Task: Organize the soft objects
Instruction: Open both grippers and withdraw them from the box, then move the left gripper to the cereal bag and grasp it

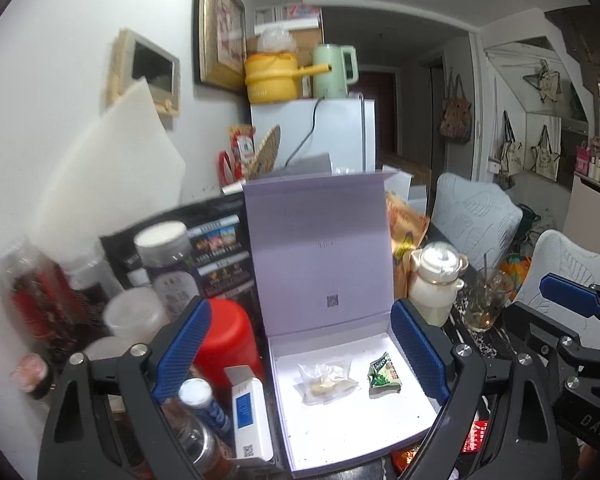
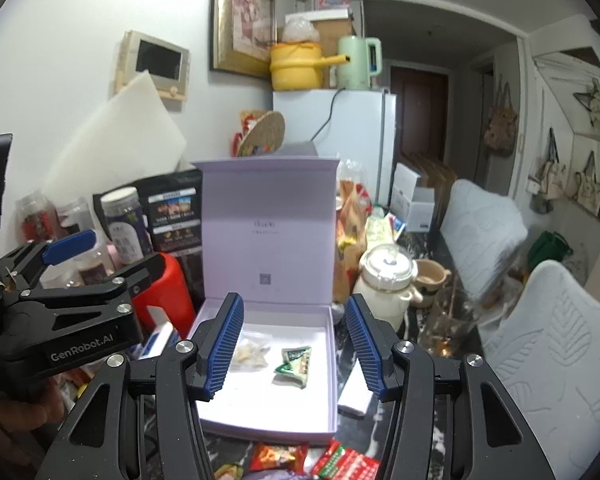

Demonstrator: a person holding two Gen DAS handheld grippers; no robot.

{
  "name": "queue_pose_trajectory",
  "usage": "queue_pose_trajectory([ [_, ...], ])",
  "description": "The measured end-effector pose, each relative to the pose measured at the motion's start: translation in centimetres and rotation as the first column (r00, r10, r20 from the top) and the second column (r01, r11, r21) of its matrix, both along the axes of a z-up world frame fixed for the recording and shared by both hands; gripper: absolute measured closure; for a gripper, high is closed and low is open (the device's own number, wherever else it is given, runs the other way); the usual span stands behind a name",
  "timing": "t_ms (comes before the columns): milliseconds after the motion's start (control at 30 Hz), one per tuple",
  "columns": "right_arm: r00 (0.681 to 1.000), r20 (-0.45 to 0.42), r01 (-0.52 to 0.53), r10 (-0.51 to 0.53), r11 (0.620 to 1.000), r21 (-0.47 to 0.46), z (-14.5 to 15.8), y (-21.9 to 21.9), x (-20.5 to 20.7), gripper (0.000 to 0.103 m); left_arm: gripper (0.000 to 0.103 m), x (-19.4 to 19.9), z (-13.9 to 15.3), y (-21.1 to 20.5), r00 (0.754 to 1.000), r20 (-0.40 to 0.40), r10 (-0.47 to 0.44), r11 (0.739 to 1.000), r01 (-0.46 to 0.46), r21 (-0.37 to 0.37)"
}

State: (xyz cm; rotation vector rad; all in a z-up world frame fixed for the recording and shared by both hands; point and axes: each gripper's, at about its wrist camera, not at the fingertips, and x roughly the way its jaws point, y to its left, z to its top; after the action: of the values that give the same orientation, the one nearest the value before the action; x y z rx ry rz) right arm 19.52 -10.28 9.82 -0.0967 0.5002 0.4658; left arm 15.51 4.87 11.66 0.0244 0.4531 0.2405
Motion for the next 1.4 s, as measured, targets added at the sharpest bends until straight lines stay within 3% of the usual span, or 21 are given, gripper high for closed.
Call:
queue_pose_trajectory([
  [200,0.999,0.032,0.013,-0.013,1.000,0.003,1.5,-0.9,-3.0,0.043,0.011,-3.5,1.5,-1.0,0.999,0.036,-0.033,0.999,0.032,0.010],
  [267,0.999,0.043,0.021,-0.021,1.000,0.003,1.8,-1.3,-4.4,0.031,0.009,-4.5,1.6,-1.3,0.998,0.039,-0.048,0.999,0.047,0.012],
  [333,0.998,0.061,0.027,-0.027,1.000,0.007,2.0,-1.7,-5.8,0.025,0.001,-5.6,1.7,-1.6,0.997,0.047,-0.059,0.998,0.059,0.015],
  [467,0.996,0.077,0.049,-0.049,0.999,0.000,2.2,-2.2,-8.2,0.016,0.000,-8.0,1.8,-2.3,0.995,0.074,-0.066,0.997,0.063,0.037],
  [900,0.992,0.073,0.102,-0.101,0.994,-0.022,0.0,-3.3,-15.4,0.011,0.000,-13.6,-0.8,-4.4,0.982,0.044,-0.184,0.982,0.182,0.047],
  [1133,0.992,0.048,0.119,-0.117,0.992,-0.029,-2.0,-3.8,-18.0,0.011,0.000,-15.0,-2.8,-4.1,0.980,-0.001,-0.200,0.979,0.200,-0.035],
  [1400,0.990,0.002,0.143,-0.143,0.988,-0.051,-4.7,-4.3,-19.3,0.011,0.000,-15.6,-6.1,-3.9,0.977,-0.059,-0.205,0.977,0.202,-0.061],
])
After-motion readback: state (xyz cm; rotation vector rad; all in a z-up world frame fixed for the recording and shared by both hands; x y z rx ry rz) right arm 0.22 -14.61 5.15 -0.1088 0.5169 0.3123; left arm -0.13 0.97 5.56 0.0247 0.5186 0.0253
